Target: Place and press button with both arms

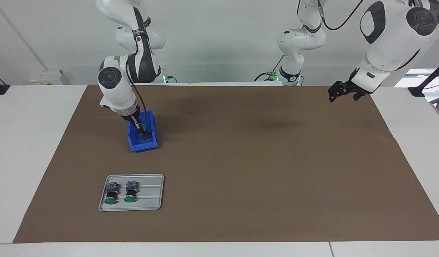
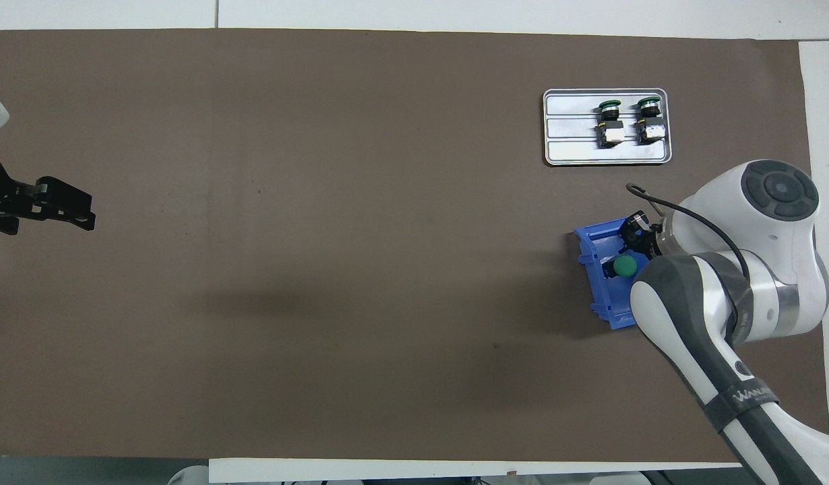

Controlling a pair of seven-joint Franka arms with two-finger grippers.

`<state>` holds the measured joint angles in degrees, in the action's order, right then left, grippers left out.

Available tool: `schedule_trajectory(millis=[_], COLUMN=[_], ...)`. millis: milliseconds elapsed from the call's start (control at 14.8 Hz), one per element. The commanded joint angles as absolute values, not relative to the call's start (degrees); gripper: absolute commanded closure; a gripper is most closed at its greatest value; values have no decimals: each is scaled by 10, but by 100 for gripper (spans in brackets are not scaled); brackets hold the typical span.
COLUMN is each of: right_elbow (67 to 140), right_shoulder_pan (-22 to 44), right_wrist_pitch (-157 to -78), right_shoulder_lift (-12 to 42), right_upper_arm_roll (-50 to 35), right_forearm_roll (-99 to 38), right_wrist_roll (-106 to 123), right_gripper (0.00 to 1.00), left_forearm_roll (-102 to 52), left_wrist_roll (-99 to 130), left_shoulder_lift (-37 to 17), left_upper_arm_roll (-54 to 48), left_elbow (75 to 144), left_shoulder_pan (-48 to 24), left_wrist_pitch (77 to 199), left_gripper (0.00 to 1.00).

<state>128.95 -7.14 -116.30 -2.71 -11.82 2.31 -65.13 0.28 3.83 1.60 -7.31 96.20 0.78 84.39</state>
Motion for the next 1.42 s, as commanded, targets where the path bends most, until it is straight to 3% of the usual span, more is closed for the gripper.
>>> schedule_trajectory(millis=[0,338,540,675,945,1350], right_elbow=[1249,1182,1146,1130,1057,963], right_shoulder_pan=[-79,-80,-81,-82,-84,-90], right_wrist_pitch=[-1108,-1049,-1029,-1024,-970,-896], right_shoulder_lift=[-39,-61,-69,-76,-76,-77], right_upper_arm_roll=[-121,-124,-125,-124,-121,-113], right_forearm_roll=[33,32,30,28,3,-35], right_wrist_roll=[-604,-484,-399,-322,-167,-132], right_gripper=[24,19,5,2,2,2], left_forearm_roll=[4,4,4,4,4,4], left_wrist_roll=[35,35,35,35,35,35], left_shoulder_lift=[34,34,34,34,34,34], left_upper_arm_roll=[-71,-71,-71,-71,-71,-71], left_elbow=[983,983,983,983,983,983], left_shoulder_pan=[10,10,10,10,10,10], left_wrist_pitch=[856,856,856,856,856,856], left_gripper=[0,0,0,0,0,0])
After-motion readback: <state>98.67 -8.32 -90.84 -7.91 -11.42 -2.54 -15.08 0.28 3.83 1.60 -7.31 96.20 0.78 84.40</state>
